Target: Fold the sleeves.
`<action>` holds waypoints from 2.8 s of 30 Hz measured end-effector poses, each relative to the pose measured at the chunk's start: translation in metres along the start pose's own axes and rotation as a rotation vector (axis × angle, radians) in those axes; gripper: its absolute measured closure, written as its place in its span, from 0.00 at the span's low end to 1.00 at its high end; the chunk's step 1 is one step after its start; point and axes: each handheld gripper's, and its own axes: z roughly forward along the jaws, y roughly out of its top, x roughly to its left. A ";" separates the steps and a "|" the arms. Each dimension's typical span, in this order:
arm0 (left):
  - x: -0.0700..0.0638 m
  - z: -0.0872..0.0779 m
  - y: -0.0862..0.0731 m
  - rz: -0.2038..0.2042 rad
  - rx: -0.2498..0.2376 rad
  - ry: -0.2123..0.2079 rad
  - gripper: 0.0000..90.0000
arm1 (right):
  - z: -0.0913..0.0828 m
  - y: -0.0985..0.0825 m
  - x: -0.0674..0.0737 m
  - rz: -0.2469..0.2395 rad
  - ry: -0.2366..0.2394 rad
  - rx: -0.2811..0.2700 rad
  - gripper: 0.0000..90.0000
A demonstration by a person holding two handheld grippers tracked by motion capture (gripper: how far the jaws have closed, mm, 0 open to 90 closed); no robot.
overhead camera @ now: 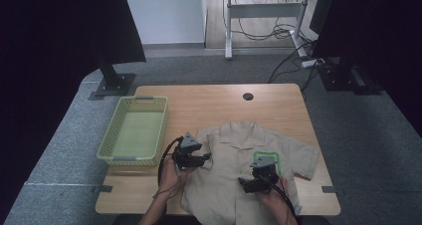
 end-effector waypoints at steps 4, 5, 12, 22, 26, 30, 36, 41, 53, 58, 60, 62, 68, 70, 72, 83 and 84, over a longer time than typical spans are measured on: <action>0.005 -0.003 -0.006 -0.027 -0.001 0.020 0.37 | 0.000 0.000 0.000 0.000 0.000 0.000 0.07; 0.005 -0.003 -0.006 -0.027 -0.001 0.020 0.35 | 0.000 0.000 0.000 0.000 0.000 0.000 0.07; 0.011 0.009 -0.032 -0.046 0.073 0.077 0.27 | 0.000 0.000 0.000 -0.001 0.001 0.001 0.07; 0.015 0.018 -0.051 -0.037 0.087 0.113 0.25 | 0.000 0.000 0.000 -0.009 0.013 0.006 0.05; 0.016 0.018 -0.053 -0.043 0.085 0.123 0.19 | 0.000 0.000 0.000 -0.010 0.022 0.007 0.04; 0.016 0.017 -0.054 -0.045 0.085 0.125 0.19 | -0.002 0.001 -0.003 0.009 0.068 0.005 0.05; 0.017 0.016 -0.054 -0.046 0.084 0.124 0.19 | -0.016 0.008 -0.006 0.004 0.089 -0.020 0.09; 0.018 0.013 -0.057 -0.044 0.084 0.121 0.19 | -0.029 0.014 -0.020 -0.005 0.044 -0.032 0.10; 0.026 0.006 -0.061 -0.064 0.082 0.144 0.19 | -0.059 0.000 -0.071 0.101 -0.089 -0.060 0.08; 0.029 0.004 -0.063 -0.075 0.082 0.155 0.19 | -0.069 -0.010 -0.091 0.152 -0.155 -0.058 0.09; 0.030 0.003 -0.063 -0.079 0.081 0.159 0.19 | -0.072 -0.015 -0.099 0.170 -0.178 -0.059 0.10; 0.031 0.003 -0.063 -0.083 0.082 0.164 0.19 | -0.076 -0.019 -0.106 0.193 -0.200 -0.057 0.10; 0.034 0.000 -0.065 -0.095 0.080 0.178 0.20 | -0.079 -0.035 -0.125 0.249 -0.257 -0.039 0.12; 0.035 0.000 -0.065 -0.098 0.079 0.179 0.20 | -0.079 -0.040 -0.130 0.266 -0.272 -0.034 0.13; 0.035 0.000 -0.065 -0.098 0.079 0.180 0.20 | -0.078 -0.045 -0.133 0.283 -0.294 -0.029 0.14; 0.035 0.000 -0.065 -0.098 0.080 0.181 0.20 | -0.072 -0.060 -0.134 0.308 -0.315 -0.030 0.47; 0.035 0.000 -0.065 -0.097 0.080 0.181 0.20 | -0.072 -0.060 -0.133 0.303 -0.308 -0.034 0.54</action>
